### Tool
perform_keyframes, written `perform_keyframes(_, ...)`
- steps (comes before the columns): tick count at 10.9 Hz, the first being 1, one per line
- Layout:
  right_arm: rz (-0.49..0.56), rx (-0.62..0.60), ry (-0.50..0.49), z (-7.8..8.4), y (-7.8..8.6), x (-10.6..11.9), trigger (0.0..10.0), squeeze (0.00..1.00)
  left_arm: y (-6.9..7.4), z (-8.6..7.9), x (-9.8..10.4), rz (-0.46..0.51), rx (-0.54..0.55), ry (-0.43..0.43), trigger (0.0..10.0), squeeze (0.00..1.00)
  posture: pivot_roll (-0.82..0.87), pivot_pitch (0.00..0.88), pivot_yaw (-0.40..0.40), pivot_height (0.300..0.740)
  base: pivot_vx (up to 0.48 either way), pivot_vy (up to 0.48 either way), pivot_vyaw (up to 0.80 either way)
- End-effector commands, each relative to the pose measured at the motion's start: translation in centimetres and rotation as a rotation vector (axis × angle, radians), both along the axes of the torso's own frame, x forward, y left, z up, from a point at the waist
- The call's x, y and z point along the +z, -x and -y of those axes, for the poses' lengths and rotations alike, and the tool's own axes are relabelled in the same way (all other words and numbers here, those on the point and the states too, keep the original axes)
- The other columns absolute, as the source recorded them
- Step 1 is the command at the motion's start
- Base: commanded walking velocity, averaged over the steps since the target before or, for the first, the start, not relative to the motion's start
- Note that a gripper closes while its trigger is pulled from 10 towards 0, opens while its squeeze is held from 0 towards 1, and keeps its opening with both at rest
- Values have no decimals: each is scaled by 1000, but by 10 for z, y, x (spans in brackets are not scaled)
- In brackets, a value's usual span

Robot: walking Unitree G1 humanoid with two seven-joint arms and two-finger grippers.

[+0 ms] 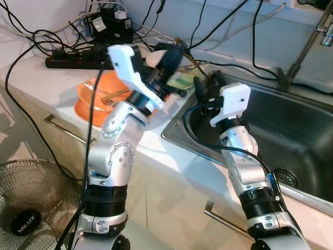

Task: Kitchen organization

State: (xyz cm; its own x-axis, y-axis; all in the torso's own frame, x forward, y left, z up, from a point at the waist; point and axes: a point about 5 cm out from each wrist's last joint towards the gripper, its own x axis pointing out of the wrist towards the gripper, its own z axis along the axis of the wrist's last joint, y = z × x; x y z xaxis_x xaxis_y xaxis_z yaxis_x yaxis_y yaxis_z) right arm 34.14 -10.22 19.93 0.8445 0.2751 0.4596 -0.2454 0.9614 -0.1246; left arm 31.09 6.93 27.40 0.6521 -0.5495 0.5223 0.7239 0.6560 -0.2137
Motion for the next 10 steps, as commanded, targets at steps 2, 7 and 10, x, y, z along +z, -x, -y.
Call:
perform_keyframes(2, 20, -6, -15, 0, 0, 8, 10000, 0, 4, 8, -3, -5, -50, -27, 10000, 0, 186, 8, -10, 740, 0, 0, 0)
perform_keyframes(7, 10, 0, -22, -3, 0, 8, 10000, 0, 4, 13, -10, -25, -61, -77, 10000, 0, 185, 12, -7, 740, 0, 0, 0)
perform_keyframes(10, -1, 12, -22, -5, 0, 7, 0, 0, 4, 13, -10, -22, -56, -86, 10000, 0, 183, 14, -6, 740, 0, 0, 0)
